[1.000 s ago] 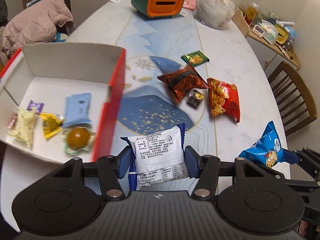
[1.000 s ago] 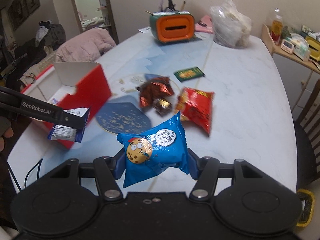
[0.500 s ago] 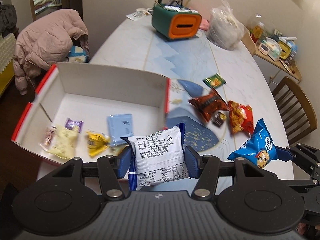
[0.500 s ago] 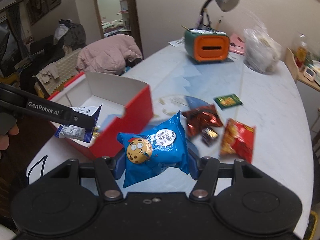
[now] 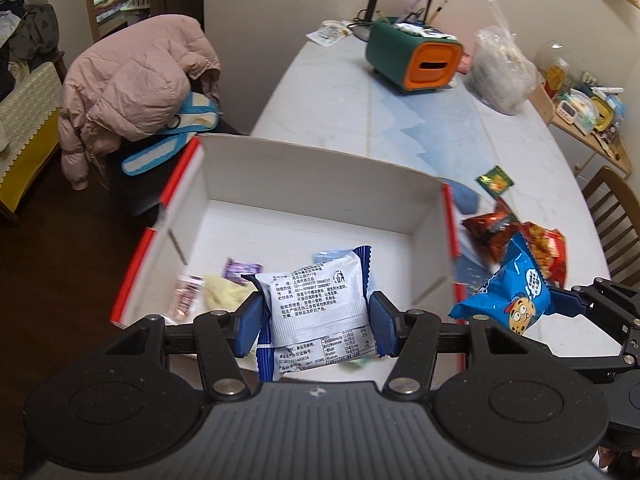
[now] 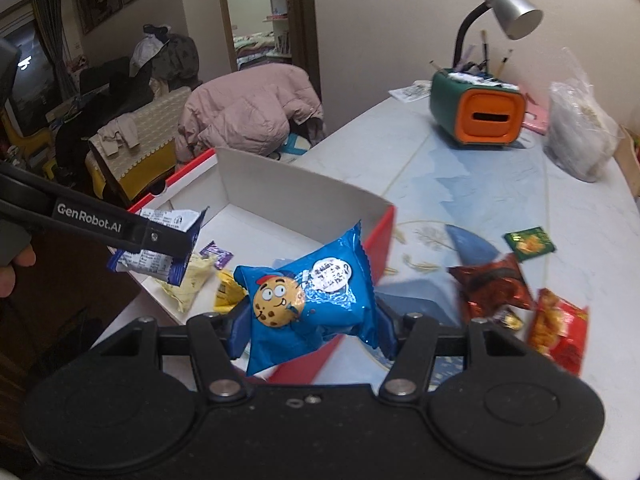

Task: Organize snacks
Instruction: 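Carry the white packet and blue cookie packet over the box with both tools, then open both tools to drop the two packets into the box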

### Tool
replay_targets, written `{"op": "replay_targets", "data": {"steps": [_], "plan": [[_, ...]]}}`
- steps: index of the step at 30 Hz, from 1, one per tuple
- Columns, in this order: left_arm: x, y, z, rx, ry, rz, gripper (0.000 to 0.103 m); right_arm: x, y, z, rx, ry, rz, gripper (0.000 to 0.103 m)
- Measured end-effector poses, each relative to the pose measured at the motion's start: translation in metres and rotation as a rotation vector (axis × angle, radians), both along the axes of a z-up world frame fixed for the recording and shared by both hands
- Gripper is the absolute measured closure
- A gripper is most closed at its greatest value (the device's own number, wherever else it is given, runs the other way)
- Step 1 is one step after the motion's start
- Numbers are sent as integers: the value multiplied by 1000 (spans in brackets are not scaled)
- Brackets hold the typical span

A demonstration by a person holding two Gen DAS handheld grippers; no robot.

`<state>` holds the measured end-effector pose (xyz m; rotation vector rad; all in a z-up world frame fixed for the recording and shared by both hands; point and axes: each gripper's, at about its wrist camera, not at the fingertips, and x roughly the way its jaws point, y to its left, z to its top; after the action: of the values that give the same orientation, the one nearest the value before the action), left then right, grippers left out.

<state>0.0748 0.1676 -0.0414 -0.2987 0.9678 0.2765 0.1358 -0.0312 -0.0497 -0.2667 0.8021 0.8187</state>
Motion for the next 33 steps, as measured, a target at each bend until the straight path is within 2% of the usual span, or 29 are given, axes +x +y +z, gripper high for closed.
{"op": "replay_targets", "data": {"steps": [8,14,24,33], "plan": [[13,48,-11,39,41,19,46,8,54,-16,-59,-2,19,44],[32,68,-15,82,53,9,46,20,85,-29,-105,-4,26,44],[72,82,-38,95,132,-31,46,45,120,-58,-166,39,25,44],[94,78,-63,117,208,-88,46,50,138,-77,-218,74,45,44]]}}
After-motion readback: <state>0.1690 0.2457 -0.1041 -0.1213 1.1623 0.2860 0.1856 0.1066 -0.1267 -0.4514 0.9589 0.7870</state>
